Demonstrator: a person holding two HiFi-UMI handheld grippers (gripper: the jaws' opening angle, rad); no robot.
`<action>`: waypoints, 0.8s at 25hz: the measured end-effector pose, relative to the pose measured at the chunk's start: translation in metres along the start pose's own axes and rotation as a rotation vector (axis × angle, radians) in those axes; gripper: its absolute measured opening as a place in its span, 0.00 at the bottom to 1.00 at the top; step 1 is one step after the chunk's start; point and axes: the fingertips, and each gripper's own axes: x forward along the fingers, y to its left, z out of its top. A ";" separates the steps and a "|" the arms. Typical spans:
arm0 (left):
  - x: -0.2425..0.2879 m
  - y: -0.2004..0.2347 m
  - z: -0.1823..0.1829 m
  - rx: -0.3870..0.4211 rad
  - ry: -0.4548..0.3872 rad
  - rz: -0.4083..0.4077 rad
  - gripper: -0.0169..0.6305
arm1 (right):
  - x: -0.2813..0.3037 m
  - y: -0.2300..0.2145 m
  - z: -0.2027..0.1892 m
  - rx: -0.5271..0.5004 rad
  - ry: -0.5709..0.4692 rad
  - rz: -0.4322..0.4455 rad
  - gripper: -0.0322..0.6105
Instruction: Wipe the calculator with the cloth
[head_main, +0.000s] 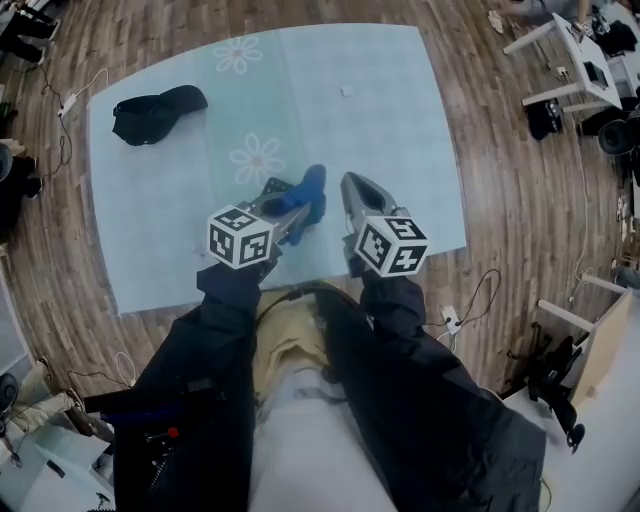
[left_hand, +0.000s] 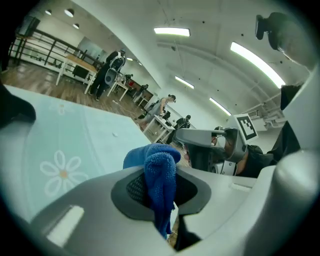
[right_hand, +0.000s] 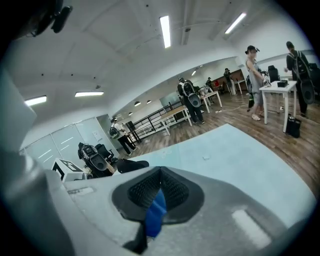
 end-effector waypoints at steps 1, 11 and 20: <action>-0.006 -0.001 0.013 0.021 -0.029 0.012 0.12 | 0.000 0.006 0.009 -0.002 -0.019 0.014 0.04; -0.076 -0.025 0.127 0.230 -0.309 0.164 0.12 | -0.013 0.074 0.090 -0.119 -0.160 0.143 0.04; -0.122 -0.046 0.187 0.349 -0.468 0.265 0.12 | -0.023 0.116 0.137 -0.214 -0.225 0.191 0.04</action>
